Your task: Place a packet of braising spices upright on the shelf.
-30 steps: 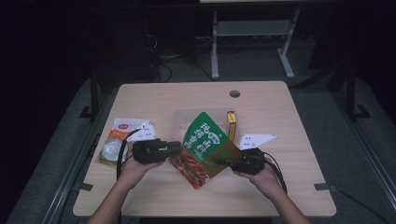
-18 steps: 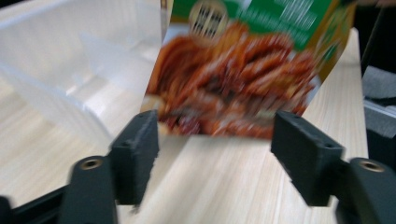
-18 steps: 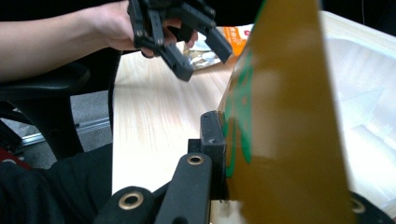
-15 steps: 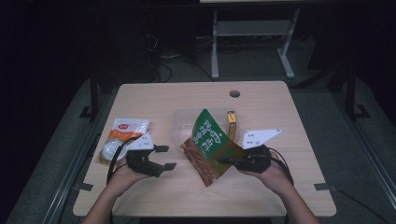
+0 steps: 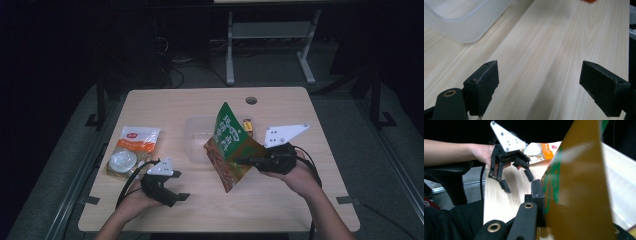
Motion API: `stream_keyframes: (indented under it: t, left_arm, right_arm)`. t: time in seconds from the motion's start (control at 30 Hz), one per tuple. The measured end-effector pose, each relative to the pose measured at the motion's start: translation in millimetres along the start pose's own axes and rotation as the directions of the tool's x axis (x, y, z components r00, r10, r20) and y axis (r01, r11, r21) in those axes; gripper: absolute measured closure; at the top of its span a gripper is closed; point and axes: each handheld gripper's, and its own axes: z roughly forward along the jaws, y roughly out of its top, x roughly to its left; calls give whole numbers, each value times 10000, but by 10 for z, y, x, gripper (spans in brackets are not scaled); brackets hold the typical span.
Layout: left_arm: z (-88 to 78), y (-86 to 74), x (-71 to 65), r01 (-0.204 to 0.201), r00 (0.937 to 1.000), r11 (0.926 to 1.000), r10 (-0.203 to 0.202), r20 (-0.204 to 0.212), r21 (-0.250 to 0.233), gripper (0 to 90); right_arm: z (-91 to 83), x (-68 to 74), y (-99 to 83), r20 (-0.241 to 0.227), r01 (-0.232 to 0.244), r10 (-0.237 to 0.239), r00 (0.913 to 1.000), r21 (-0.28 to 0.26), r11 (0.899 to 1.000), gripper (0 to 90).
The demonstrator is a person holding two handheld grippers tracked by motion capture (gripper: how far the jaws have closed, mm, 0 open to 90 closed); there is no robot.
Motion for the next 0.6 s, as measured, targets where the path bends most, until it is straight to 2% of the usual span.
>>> stream_keyframes:
  t: [0.3, 0.6]
  left_arm:
    - [25, -28, 6, -120, 9999, 9999, 120, -100, 32, 151]
    - [63, -35, 1, -238, 9997, 9995, 240, -92, 215, 151]
  right_arm:
    - [-60, -204, 260, 727, 233, -239, 9971, 103, 9997, 899]
    - [-34, -394, 440, 1164, 331, -383, 9925, 459, 9984, 898]
